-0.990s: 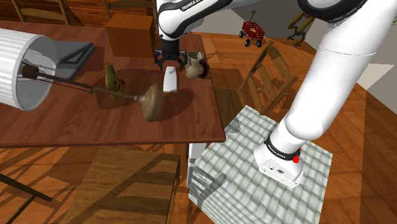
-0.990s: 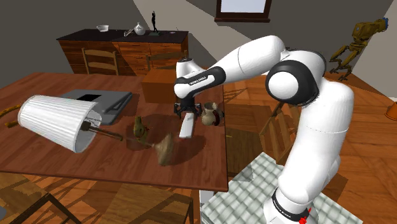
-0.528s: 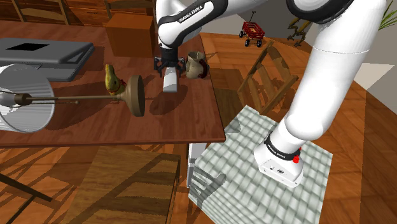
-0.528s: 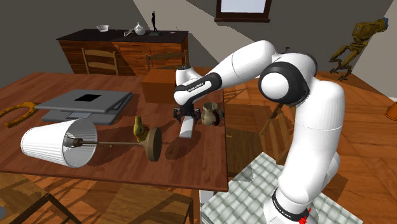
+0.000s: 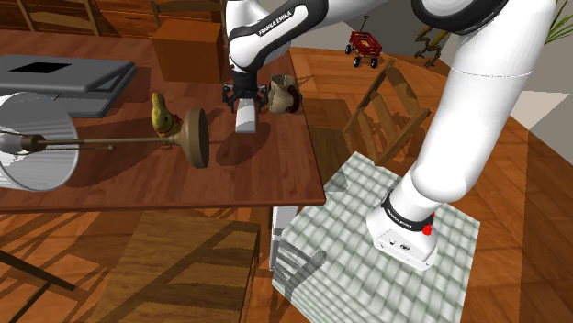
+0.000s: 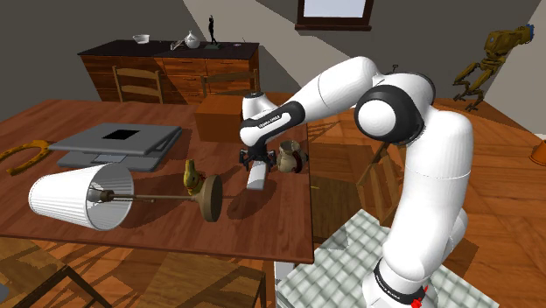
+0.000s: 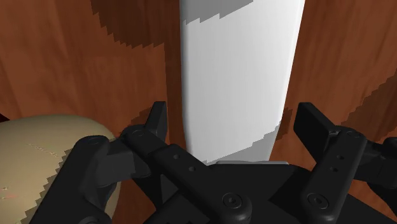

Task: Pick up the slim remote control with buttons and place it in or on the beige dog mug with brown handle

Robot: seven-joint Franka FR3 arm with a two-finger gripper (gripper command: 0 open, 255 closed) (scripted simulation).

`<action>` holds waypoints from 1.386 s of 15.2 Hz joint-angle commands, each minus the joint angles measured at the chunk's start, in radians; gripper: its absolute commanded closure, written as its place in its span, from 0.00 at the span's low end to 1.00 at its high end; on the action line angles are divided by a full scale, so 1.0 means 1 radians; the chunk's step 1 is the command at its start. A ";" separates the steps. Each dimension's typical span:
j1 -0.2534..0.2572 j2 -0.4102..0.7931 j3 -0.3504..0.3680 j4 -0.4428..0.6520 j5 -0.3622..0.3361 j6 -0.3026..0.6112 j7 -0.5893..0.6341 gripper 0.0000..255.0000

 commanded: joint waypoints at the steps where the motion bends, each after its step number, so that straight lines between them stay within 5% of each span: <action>1: 0.000 0.000 0.000 0.000 0.000 0.000 0.000 1.00; 10: 0.000 0.000 0.000 0.000 0.000 0.000 0.000 1.00; 21: -0.004 -0.072 0.005 0.060 0.018 -0.130 -0.012 1.00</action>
